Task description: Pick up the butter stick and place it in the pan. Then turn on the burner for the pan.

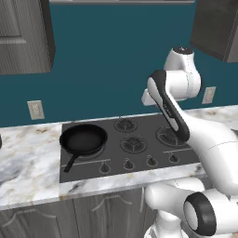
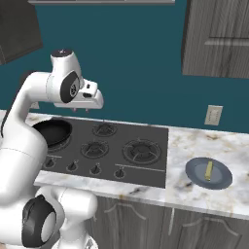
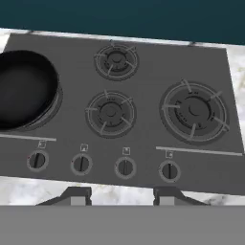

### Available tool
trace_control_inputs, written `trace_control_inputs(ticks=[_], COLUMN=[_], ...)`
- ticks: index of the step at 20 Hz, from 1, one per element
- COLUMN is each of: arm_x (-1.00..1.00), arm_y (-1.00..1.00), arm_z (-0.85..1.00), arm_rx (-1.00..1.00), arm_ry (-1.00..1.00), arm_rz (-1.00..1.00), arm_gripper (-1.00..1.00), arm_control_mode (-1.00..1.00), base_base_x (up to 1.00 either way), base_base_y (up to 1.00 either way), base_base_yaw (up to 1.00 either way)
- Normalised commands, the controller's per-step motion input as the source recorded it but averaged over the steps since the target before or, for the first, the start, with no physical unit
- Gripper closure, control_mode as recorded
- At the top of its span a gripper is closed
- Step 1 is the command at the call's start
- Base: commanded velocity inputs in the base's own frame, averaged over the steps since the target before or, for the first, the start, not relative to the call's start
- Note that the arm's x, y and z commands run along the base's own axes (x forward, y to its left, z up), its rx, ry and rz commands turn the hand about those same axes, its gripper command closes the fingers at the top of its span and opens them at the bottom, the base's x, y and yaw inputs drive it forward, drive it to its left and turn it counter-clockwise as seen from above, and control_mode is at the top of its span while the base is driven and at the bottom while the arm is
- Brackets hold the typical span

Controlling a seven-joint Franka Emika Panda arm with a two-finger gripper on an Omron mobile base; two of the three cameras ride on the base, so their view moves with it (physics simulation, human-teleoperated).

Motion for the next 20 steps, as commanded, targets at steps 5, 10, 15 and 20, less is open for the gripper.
trace_control_inputs(ticks=[5,10,15,20], arm_x=[-0.01,-0.01,0.0,0.0], arm_y=[-0.45,-1.0,-1.0,-1.0], arm_z=[-0.15,-0.34,-0.31,-0.3], arm_rx=[-0.01,0.0,-0.01,-0.01], arm_ry=[-0.05,0.01,0.04,0.06], arm_rz=[-0.01,0.0,0.0,-0.07], arm_gripper=[-1.0,-1.0,-1.0,-1.0], arm_control_mode=[-1.0,-1.0,-1.0,-1.0], base_base_x=[0.0,0.0,0.0,0.0], base_base_y=[0.0,0.0,0.0,0.0], base_base_yaw=[0.0,0.0,0.0,0.0])
